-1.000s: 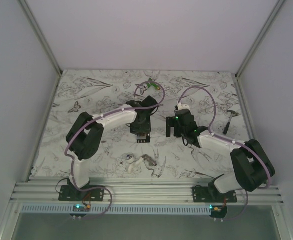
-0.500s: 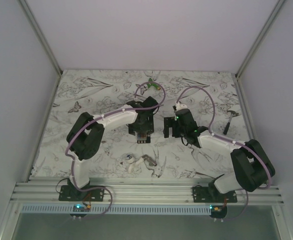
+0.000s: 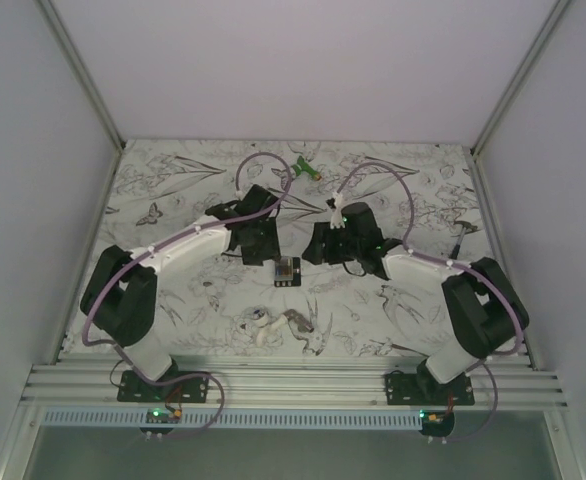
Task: Snap on the fuse box
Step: Close the fuse box cover on the fuse box base.
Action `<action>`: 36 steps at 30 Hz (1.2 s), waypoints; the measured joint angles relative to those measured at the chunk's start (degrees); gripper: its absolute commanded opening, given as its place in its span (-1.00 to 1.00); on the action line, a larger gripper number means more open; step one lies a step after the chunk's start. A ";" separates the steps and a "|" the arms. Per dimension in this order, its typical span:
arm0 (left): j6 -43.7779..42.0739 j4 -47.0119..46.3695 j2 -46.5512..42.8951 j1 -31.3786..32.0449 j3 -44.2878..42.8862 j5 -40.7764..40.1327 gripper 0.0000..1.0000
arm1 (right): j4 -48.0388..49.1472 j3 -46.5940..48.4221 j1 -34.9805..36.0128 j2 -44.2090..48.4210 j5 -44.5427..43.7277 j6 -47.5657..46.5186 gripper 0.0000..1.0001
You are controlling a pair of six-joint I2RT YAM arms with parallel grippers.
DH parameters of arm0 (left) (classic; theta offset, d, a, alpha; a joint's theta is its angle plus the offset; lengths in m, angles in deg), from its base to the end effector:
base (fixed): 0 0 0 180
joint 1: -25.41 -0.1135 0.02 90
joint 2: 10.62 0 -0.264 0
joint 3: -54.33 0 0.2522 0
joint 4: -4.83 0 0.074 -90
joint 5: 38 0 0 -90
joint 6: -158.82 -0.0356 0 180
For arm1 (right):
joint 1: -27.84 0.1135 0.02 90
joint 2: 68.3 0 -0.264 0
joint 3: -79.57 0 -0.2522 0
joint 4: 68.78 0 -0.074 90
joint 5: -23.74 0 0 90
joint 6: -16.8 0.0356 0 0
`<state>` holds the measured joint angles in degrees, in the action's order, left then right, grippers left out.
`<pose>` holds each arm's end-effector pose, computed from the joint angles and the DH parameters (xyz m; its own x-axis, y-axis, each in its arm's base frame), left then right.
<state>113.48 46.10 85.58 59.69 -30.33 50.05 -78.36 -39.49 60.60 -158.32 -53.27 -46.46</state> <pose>0.2997 -0.2028 0.2382 -0.8519 -0.2695 -0.4490 -0.0744 0.9110 -0.4056 0.2693 0.1828 0.1870 -0.7728 0.0241 -0.6342 -0.3663 0.7991 0.4767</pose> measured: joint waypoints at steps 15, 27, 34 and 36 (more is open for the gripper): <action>-0.92 -10.34 2.23 -6.95 6.16 15.10 -0.32 | 3.39 6.88 1.68 -12.63 10.19 6.75 -0.36; -0.31 -11.87 6.62 -7.67 6.45 19.58 -0.44 | 3.08 9.14 2.23 -16.15 12.46 7.98 -0.64; 1.77 -14.08 6.56 -9.25 8.57 22.40 -0.53 | 1.18 11.04 2.25 -17.14 12.22 7.30 -0.70; 2.60 -15.41 6.34 -9.88 9.88 23.39 -0.54 | 0.00 11.96 2.58 -17.42 11.74 6.56 -0.71</action>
<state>116.09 30.69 91.92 49.81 -20.45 73.43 -78.36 -27.54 63.18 -175.74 -41.53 -39.90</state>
